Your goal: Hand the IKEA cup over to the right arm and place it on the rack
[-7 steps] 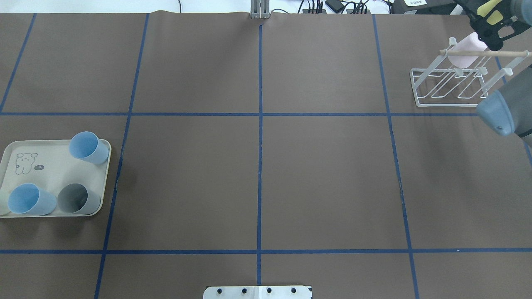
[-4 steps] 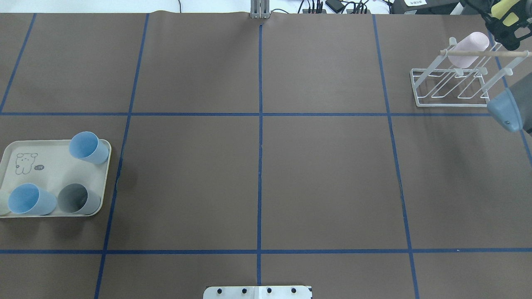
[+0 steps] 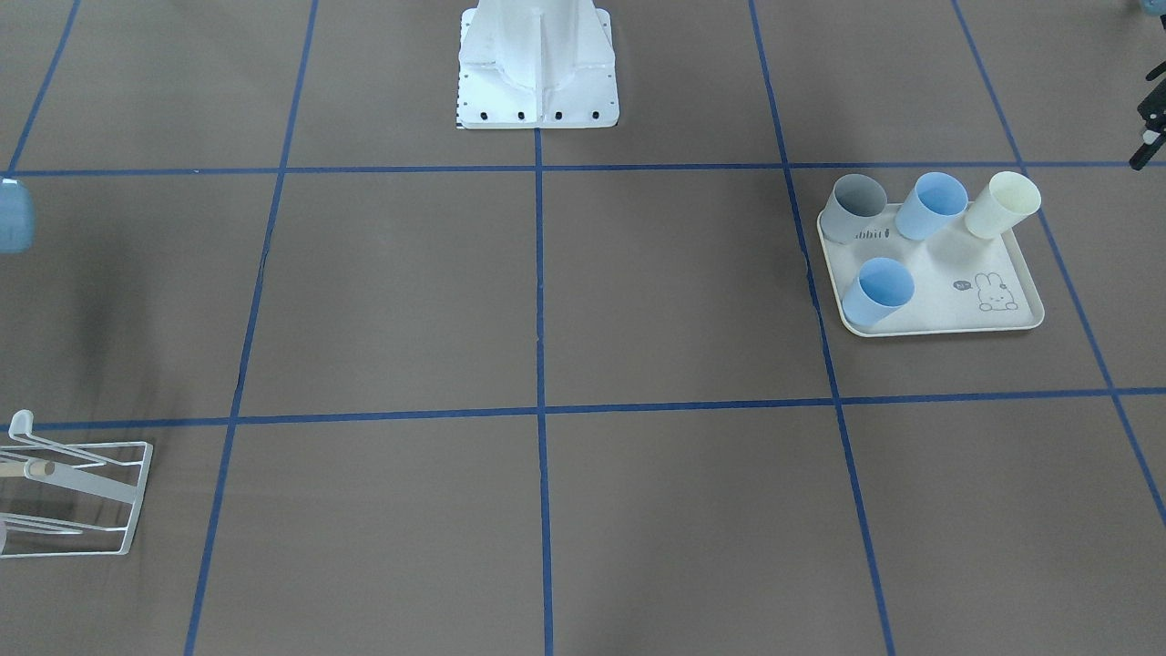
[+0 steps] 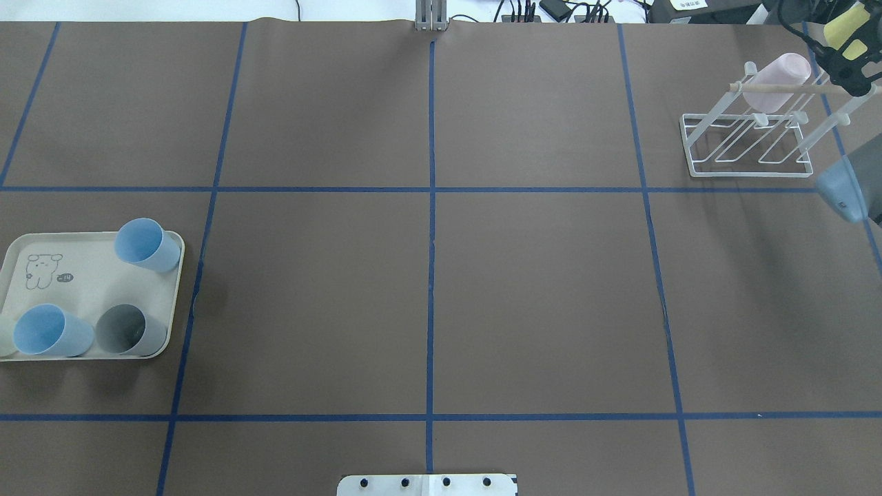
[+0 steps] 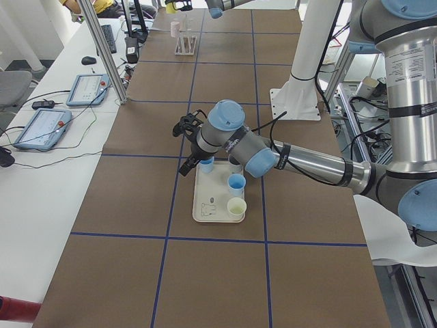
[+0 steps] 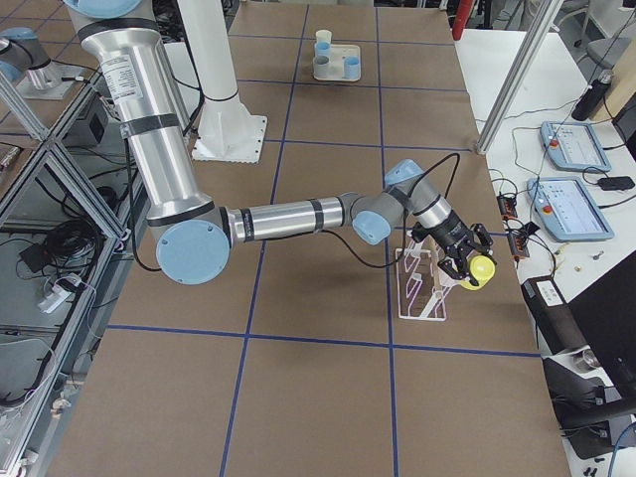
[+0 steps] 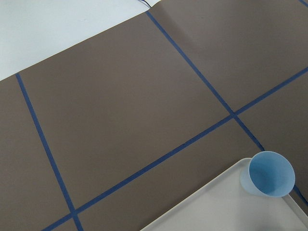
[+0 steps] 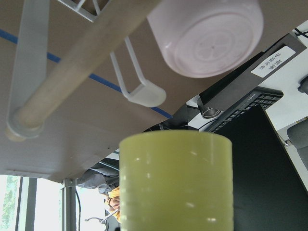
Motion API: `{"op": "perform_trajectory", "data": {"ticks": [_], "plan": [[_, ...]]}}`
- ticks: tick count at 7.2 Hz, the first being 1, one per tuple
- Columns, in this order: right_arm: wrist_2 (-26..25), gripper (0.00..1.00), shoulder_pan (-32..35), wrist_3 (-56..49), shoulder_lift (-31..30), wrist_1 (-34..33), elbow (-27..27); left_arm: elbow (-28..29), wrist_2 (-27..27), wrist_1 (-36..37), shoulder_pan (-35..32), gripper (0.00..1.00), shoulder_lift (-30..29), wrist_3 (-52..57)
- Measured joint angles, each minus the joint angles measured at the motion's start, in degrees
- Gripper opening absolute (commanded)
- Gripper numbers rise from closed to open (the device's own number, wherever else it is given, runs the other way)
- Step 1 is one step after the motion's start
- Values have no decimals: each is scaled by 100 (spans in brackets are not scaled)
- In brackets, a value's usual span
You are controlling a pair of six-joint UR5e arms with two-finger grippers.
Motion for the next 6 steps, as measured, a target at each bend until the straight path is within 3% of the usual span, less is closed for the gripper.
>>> {"op": "perform_trajectory", "data": {"ticks": [2,6], "plan": [[16,27,-29,57,138,-48,76,8,5,0,1,100,0,0],[45,26,-487,952,753,-927,414,7,0,0,-7,100,7,0]]}}
